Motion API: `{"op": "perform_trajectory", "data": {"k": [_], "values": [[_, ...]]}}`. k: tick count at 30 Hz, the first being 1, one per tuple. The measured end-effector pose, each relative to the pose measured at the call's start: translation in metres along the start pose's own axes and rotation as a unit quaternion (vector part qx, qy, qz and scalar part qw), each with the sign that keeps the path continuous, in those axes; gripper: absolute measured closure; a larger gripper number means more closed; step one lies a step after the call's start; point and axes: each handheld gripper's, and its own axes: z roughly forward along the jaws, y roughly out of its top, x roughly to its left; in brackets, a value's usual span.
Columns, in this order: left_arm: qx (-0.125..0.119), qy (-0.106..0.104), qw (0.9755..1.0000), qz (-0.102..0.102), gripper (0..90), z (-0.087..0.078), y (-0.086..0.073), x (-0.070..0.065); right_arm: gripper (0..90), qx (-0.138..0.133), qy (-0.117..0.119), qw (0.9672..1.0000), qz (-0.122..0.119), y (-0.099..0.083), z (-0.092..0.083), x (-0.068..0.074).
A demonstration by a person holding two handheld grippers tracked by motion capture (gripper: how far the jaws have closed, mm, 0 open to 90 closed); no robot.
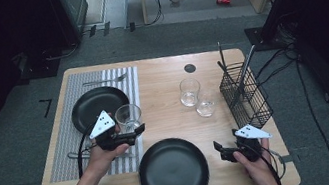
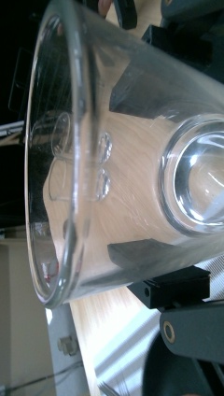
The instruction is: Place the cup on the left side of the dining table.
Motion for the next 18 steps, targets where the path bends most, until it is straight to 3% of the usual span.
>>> {"op": "perform_trajectory", "data": {"k": [3,4,8,13,18], "values": [[0.011,0.009,0.9999,-0.001,21.9,-0.004,-0.003,0.003,12.8,0.005,-0.007,1.0000,0.003,-0.006,-0.002,-0.004],[0.022,0.017,0.9996,0.000,21.9,-0.005,-0.006,0.005,12.9,0.013,-0.021,0.9997,0.003,-0.013,-0.003,-0.007],[0.029,0.028,0.9992,-0.009,22.0,-0.008,-0.013,0.010,12.9,0.028,-0.035,0.9990,-0.005,-0.024,-0.004,-0.010],[0.037,0.041,0.9984,-0.012,22.0,-0.010,-0.019,0.013,12.9,0.037,-0.052,0.9979,-0.010,-0.031,-0.006,-0.015],[0.060,0.052,0.9967,-0.012,21.9,-0.009,-0.025,0.017,12.9,0.045,-0.065,0.9969,0.002,-0.033,-0.009,-0.019]]}}
